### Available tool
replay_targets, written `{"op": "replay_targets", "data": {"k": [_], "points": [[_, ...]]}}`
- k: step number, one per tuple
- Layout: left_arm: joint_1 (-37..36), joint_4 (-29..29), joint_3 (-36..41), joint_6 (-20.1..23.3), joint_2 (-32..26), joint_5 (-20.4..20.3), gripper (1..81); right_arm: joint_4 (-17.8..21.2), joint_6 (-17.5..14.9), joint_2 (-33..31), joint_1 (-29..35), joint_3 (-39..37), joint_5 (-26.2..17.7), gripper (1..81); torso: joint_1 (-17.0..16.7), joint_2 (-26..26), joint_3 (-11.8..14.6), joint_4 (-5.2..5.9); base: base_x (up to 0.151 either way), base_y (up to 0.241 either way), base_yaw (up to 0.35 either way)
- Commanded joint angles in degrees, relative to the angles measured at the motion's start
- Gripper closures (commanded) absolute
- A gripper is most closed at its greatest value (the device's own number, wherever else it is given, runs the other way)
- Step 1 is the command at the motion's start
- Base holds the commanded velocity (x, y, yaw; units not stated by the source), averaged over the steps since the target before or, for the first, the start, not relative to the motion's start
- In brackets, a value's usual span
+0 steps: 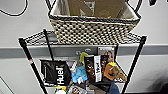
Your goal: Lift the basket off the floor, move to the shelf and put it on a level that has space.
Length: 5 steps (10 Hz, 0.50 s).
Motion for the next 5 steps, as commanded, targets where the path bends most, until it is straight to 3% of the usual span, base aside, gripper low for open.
{"op": "replay_targets", "data": {"k": [1, 5], "points": [[-8.10, -0.27, -4.87, 0.35, 2.21, -1.37, 81.1, 1.05, -0.02, 3.57, 6.47, -5.46, 1.30, 81.1, 0.00, 0.00, 0.00, 0.00, 0.000, 0.000, 0.000], [-2.04, 3.07, -9.98, 1.05, 5.20, -1.11, 81.1, 1.22, -3.97, 6.65, 1.55, -9.95, 2.09, 81.1, 0.02, 0.00, 0.00, 0.00, 0.000, 0.000, 0.000]]}}
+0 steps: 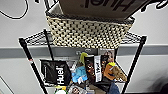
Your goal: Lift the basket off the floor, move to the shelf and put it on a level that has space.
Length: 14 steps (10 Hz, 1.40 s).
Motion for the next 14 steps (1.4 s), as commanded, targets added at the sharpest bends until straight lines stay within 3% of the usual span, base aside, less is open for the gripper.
{"op": "replay_targets", "data": {"k": [1, 5, 10, 14], "points": [[-4.87, 3.18, -6.07, 0.96, 4.49, -3.57, 81.1, 0.59, -3.39, 4.69, 4.87, -7.01, 3.74, 81.1, 0.00, 0.00, 0.00, 0.00, 0.000, 0.000, 0.000], [-1.53, 4.77, -14.50, 3.86, 9.23, -1.91, 81.1, 0.68, -7.34, 12.16, 3.37, -16.33, 3.04, 81.1, 0.00, 0.02, -0.02, 0.00, 0.000, 0.000, 0.000], [4.44, 7.32, -22.41, 6.06, 11.16, -1.29, 81.1, 0.77, -11.21, 15.41, -3.13, -25.03, 2.51, 81.1, 0.00, 0.02, -0.05, 0.00, 0.000, 0.000, 0.000], [5.42, 7.32, -23.92, 6.86, 12.83, -0.59, 81.1, 0.94, -11.83, 15.68, -4.72, -25.30, 2.07, 81.1, -0.07, -0.02, 0.00, 0.00, 0.000, 0.000, 0.000]]}}
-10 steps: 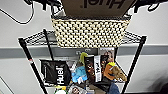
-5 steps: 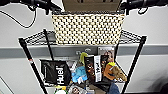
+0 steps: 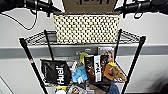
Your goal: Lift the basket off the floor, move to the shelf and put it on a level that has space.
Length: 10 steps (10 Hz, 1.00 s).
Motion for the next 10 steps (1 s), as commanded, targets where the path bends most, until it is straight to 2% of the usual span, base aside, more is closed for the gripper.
{"op": "replay_targets", "data": {"k": [1, 3, 4, 5, 7, 10], "points": [[-7.18, 2.61, 0.20, 1.13, 1.11, 2.40, 81.1, -2.19, -1.25, 1.08, 6.36, 0.05, -3.34, 81.1, 0.00, 0.00, 0.00, 0.00, 0.000, 0.000, 0.000], [-7.18, 2.53, 1.07, 1.48, 0.84, 2.40, 81.1, -2.10, -1.25, 0.82, 6.80, 0.58, -3.34, 81.1, -0.04, -0.02, 0.00, 0.00, 0.000, 0.000, 0.000], [-7.26, 2.26, 1.51, 1.48, 0.58, 2.40, 81.1, -2.10, -1.41, 0.46, 6.89, 1.28, -3.00, 1.0, -0.04, -0.02, 0.00, 0.00, 0.000, 0.000, 0.000], [-7.44, 2.17, 1.51, 1.48, 0.67, 2.40, 1.0, -2.10, -1.25, 0.20, 6.98, 1.64, -2.90, 1.0, -0.04, -0.02, 0.00, 0.00, 0.000, 0.000, 0.000], [-7.88, 2.09, 2.47, 1.56, 0.06, 2.31, 1.0, -2.10, -1.42, -1.46, 7.76, 3.38, -2.64, 1.0, -0.02, 0.00, 0.00, 0.00, 0.000, 0.000, 0.000], [-9.98, 1.56, 5.73, 1.48, -3.72, 1.96, 1.0, -1.40, -1.25, -7.52, 9.78, 8.83, -2.20, 1.0, 0.00, 0.02, 0.00, 0.00, 0.000, 0.000, 0.000]]}}
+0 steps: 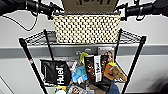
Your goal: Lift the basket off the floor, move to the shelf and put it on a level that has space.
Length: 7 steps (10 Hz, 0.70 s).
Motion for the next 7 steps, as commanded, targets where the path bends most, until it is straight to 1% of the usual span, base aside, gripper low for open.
{"op": "replay_targets", "data": {"k": [1, 4, 6, 7], "points": [[-11.75, -0.16, 3.39, 0.41, -2.97, 1.79, 1.0, 0.71, -0.60, -5.49, 11.51, 5.63, -2.65, 1.0, 0.00, 0.00, 0.00, 0.00, 0.000, 0.000, 0.000], [-14.04, -0.60, 7.35, 0.32, -8.51, 1.96, 1.0, 1.41, -0.51, -10.42, 13.79, 9.68, -2.73, 1.0, 0.05, 0.02, -0.02, 0.00, 0.000, 0.000, 0.000], [-15.27, -0.25, 10.34, 0.23, -12.82, 2.32, 1.0, 1.50, -0.51, -14.56, 14.85, 13.11, -2.91, 1.0, 0.05, 0.02, -0.02, 0.00, 0.000, 0.000, 0.000], [-15.45, -0.07, 12.43, 0.23, -15.88, 3.19, 1.0, 1.50, -0.16, -17.62, 14.94, 16.07, -3.00, 1.0, 0.05, 0.02, -0.02, 0.00, 0.000, 0.000, 0.000]]}}
